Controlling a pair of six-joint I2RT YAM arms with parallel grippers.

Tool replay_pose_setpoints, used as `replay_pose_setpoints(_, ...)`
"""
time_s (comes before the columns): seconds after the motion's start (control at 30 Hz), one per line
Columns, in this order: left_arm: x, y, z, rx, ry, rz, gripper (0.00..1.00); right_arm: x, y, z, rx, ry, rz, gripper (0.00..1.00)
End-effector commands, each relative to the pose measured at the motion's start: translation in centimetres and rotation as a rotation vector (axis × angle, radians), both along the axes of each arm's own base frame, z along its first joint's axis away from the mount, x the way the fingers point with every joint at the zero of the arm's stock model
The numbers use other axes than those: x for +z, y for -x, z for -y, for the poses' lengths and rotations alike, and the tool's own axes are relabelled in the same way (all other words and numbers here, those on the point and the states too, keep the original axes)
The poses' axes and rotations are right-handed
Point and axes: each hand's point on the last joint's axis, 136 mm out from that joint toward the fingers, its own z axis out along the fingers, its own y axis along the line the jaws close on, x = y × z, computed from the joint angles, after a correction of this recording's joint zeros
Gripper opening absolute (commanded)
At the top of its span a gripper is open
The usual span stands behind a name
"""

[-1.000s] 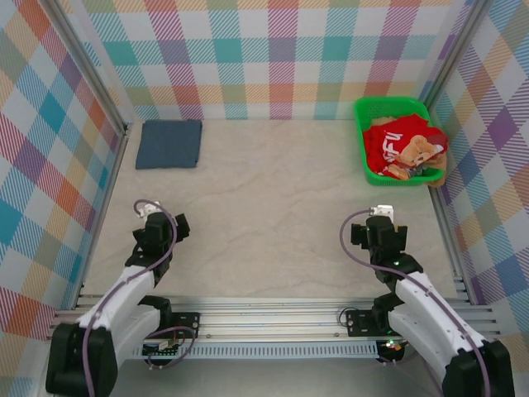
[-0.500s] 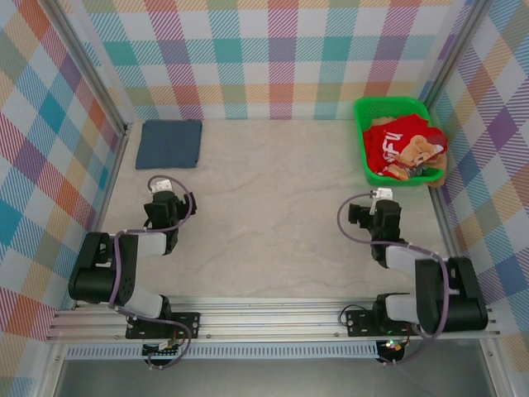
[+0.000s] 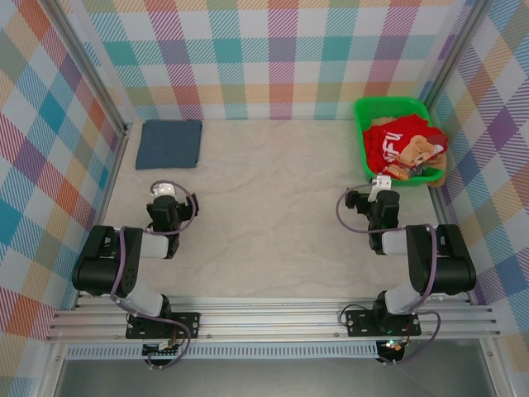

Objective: Fold and stack the t-shirts

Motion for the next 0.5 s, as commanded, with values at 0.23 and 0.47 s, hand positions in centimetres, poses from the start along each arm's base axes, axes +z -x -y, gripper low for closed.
replay_pose_setpoints(0.23, 1.31, -0.81, 0.47, -0.012, -0.036, 0.043, 1.0, 0.54, -0.29, -0.15, 0.013, -0.012, 0.016, 1.0)
replay_pose_setpoints(0.47, 1.28, -0.82, 0.45, -0.012, -0.038, 0.042, 1.0, 0.51, -0.37, -0.69, 0.046, -0.012, 0.01, 1.0)
